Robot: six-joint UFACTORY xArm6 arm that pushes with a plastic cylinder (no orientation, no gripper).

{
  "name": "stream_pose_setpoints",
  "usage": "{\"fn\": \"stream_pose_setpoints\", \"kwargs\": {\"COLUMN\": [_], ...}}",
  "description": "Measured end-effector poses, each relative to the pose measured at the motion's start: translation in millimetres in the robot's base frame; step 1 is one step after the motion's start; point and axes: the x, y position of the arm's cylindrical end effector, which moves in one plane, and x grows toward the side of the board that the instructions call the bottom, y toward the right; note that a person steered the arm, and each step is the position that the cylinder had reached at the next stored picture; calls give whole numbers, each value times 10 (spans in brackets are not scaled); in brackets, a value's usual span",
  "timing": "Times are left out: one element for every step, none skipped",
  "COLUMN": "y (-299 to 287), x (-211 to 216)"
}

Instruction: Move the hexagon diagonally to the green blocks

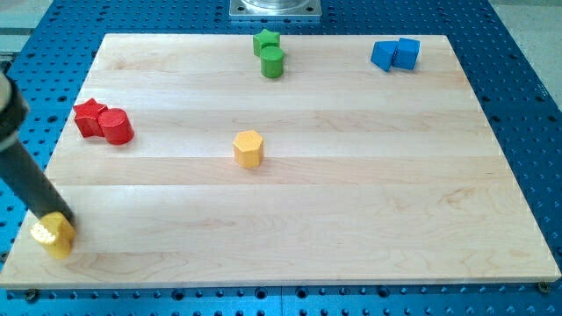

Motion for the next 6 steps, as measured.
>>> {"fn": "stream_pose_setpoints", "kwargs": {"y": [170,1184,1798,2778,3431,3961], "x": [-358,-569,-762,-935,-1089,-1771]}}
